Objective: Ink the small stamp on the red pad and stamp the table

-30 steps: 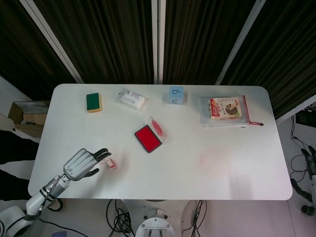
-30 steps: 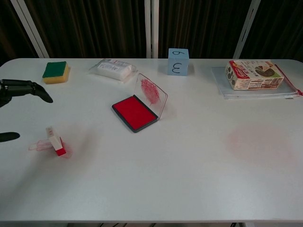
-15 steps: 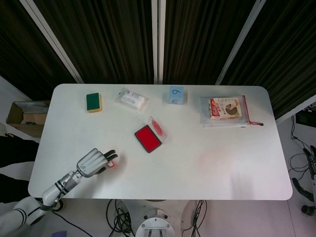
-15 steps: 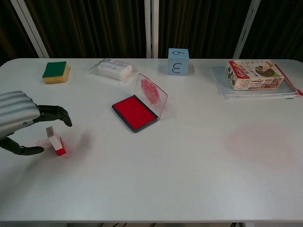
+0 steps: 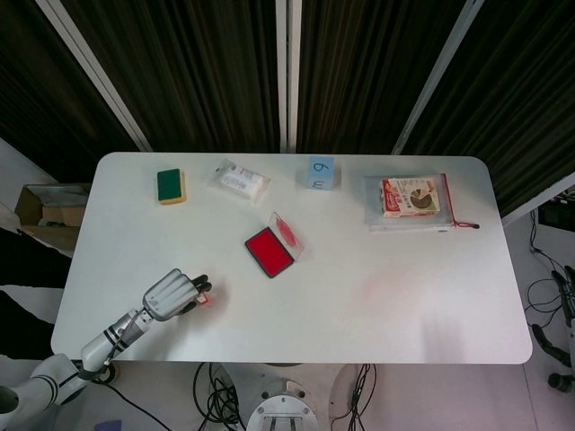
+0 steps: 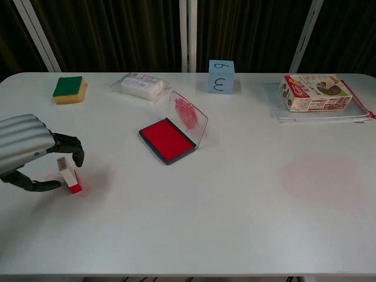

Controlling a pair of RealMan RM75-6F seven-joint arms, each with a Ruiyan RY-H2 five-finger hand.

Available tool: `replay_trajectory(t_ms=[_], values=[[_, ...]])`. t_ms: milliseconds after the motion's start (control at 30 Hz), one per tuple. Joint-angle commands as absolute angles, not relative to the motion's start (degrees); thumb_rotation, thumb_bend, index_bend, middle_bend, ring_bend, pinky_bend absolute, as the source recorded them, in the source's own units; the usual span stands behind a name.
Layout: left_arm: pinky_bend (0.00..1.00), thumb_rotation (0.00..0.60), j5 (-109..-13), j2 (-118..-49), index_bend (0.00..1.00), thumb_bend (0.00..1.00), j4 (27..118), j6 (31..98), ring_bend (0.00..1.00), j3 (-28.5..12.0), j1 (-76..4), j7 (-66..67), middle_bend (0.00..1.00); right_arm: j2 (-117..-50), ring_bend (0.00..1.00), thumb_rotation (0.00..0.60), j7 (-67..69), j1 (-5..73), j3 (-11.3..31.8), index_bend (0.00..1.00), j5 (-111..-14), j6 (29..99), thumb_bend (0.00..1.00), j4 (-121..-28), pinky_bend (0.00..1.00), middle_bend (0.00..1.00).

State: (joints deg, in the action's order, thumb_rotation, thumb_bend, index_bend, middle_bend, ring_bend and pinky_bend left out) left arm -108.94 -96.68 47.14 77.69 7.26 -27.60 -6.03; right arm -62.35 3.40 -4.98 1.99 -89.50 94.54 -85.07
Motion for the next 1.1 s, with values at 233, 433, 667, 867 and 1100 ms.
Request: replay_trajectory(t_ms=[233,433,667,867,1100], values=[[1.00,0.600,-107.80,-99.07,0.48,0.31,42.97,78.59,0.93,8.16,-27.96,-9.18,0.47,-62.32,0.00,0.600,3.20,-4.98,1.91,0.00,-89.61,94.45,0.18,-85.15,0.00,0.00],[1.00,0.600,-107.30,-99.49,0.50,0.31,42.01,78.29,0.93,8.82,-28.41,-10.09,0.49,-62.37,0.00,0.600,3.27,-5.02,1.95,0.00,-89.31,94.28,0.18,-85.02,0.00,0.00],[1.00,0.600,-106.42,-99.65,0.51,0.31,41.77,77.91,0.93,9.07,-28.72,-10.14,0.50,-62.33,0.00,0.600,3.20,-5.02,1.98,0.00,-89.27,94.22,0.18,-85.05,0.00,0.00],[1.00,0.600,-105.88,-99.59,0.52,0.31,41.96,78.01,0.93,9.31,-28.82,-10.21,0.52,-62.36,0.00,0.600,3.29,-5.02,1.94,0.00,-89.15,94.03,0.18,-85.00,0.00,0.00],[1.00,0.600,-105.25,-99.58,0.56,0.34,42.34,77.79,0.93,9.53,-28.98,-10.77,0.55,-62.41,0.00,0.600,3.29,-5.06,1.96,0.00,-89.12,94.06,0.18,-84.99,0.00,0.00]])
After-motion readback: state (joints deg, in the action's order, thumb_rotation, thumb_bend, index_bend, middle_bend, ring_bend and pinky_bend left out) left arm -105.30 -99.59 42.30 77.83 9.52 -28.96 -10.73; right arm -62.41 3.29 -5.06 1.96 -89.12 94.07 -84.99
